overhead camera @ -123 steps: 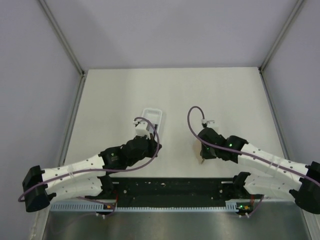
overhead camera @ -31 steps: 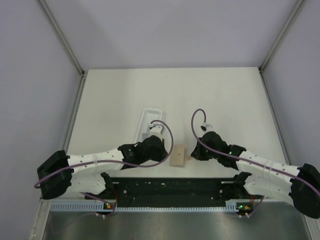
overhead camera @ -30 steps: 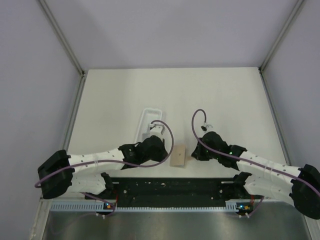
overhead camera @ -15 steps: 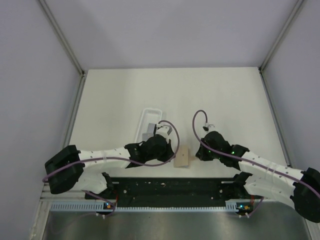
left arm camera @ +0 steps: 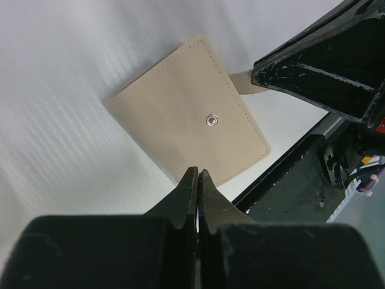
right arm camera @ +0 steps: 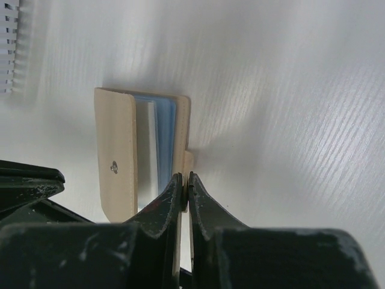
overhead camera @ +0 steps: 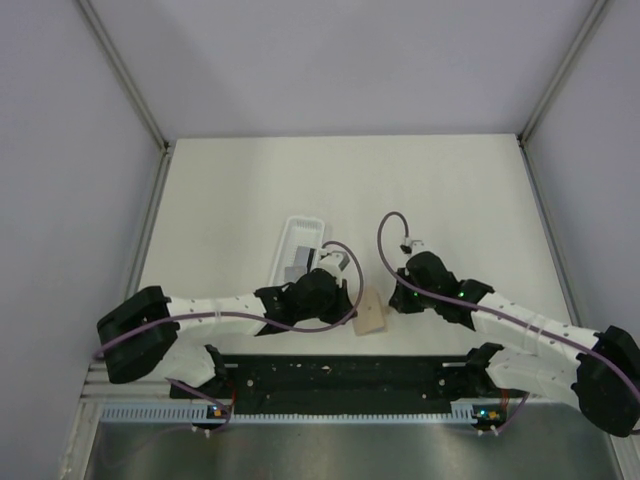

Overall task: Put the credit cards into the card holder
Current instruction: Close the card holder at the center of the board.

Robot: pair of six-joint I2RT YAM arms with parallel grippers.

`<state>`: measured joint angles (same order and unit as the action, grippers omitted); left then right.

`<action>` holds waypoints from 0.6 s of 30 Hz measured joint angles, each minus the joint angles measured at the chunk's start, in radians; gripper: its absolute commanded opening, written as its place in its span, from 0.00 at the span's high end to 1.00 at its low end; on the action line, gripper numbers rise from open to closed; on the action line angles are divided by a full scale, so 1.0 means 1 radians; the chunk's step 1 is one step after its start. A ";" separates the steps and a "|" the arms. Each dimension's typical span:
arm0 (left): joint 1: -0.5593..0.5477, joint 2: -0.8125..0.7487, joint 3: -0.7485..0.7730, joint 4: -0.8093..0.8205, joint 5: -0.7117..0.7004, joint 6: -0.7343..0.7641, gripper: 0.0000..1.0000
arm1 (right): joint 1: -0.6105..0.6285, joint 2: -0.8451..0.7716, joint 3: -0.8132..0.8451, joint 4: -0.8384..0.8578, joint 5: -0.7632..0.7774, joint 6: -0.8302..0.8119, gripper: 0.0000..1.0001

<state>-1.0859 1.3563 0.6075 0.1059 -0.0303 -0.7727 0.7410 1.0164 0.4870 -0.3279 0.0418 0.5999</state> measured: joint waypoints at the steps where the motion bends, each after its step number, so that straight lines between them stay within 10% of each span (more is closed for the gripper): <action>1: 0.000 0.005 0.000 0.004 0.000 -0.001 1.00 | 0.000 0.002 0.001 0.002 -0.005 -0.003 0.89; 8: 0.000 0.052 -0.002 0.040 0.000 -0.011 1.00 | -0.004 -0.002 0.002 0.008 -0.028 -0.005 0.66; 18: 0.000 0.117 -0.002 0.120 0.000 -0.011 1.00 | -0.008 -0.072 -0.010 0.041 -0.074 0.015 0.64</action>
<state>-1.0859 1.4738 0.6060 0.2256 -0.0303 -0.7837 0.7326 0.9440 0.4767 -0.2867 -0.0322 0.6147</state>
